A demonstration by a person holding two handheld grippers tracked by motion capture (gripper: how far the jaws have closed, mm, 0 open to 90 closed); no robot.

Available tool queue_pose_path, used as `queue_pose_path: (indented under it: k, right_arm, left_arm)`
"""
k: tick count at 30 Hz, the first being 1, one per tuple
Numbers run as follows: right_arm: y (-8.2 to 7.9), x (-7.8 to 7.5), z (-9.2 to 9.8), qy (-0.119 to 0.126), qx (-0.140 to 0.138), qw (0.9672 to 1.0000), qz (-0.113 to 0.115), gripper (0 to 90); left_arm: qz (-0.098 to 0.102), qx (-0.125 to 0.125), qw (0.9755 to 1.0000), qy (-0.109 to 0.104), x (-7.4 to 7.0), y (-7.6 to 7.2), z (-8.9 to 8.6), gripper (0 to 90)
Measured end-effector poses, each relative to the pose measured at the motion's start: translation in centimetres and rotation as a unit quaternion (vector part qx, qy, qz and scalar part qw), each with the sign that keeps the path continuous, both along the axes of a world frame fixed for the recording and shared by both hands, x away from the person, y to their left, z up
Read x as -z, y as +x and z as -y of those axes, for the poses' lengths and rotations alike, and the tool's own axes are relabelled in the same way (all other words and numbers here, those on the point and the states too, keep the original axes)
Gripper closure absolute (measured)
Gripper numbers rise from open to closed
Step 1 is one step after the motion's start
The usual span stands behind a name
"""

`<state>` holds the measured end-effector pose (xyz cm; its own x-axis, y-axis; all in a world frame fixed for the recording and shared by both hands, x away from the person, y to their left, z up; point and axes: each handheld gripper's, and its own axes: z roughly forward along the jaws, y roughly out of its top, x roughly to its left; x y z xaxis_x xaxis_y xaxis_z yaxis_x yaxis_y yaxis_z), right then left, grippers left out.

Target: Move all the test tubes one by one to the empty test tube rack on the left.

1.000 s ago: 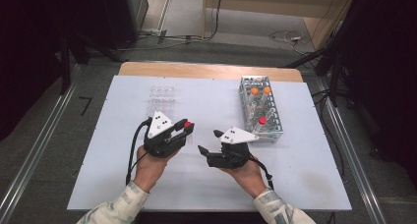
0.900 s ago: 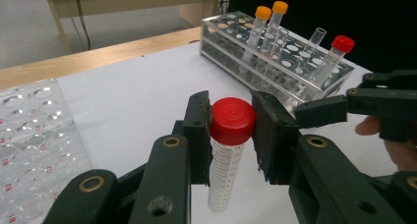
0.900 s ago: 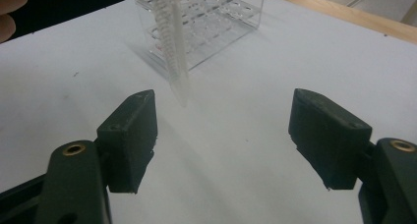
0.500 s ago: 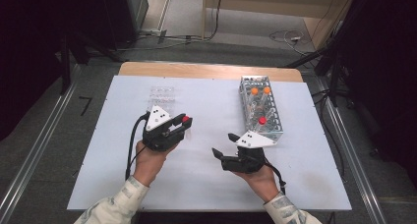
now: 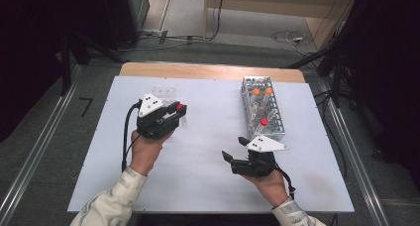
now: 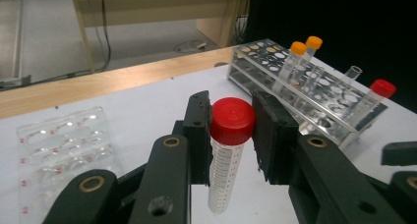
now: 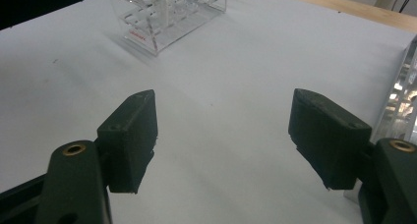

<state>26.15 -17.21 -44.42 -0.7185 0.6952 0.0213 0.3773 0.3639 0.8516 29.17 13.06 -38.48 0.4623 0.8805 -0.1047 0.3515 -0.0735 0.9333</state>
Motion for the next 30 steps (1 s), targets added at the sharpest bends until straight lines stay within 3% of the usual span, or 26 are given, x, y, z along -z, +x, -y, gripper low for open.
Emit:
queue_pose_path:
  k: [2, 14, 22, 30]
  right_arm:
    - [-0.1, 0.0, 0.0, -0.002, 0.001, 1.0000, -0.001, 25.3]
    - [0.1, 0.0, 0.3, -0.002, 0.003, 1.0000, 0.001, 25.4]
    - [0.1, 0.0, 0.3, -0.003, 0.004, 1.0000, -0.001, 25.4]
    - [0.1, 0.0, 0.3, -0.003, 0.004, 1.0000, 0.000, 25.5]
  left_arm:
    - [0.002, -0.007, 0.9999, 0.008, 0.0, 0.3, -0.2, 70.0]
    - [0.008, -0.030, 0.9995, -0.008, -1.1, 1.3, -1.9, 70.0]
    - [0.010, -0.047, 0.9988, -0.006, -1.3, 1.8, -2.8, 70.0]
    - [0.010, -0.076, 0.9970, 0.009, -1.1, 2.2, -3.9, 70.0]
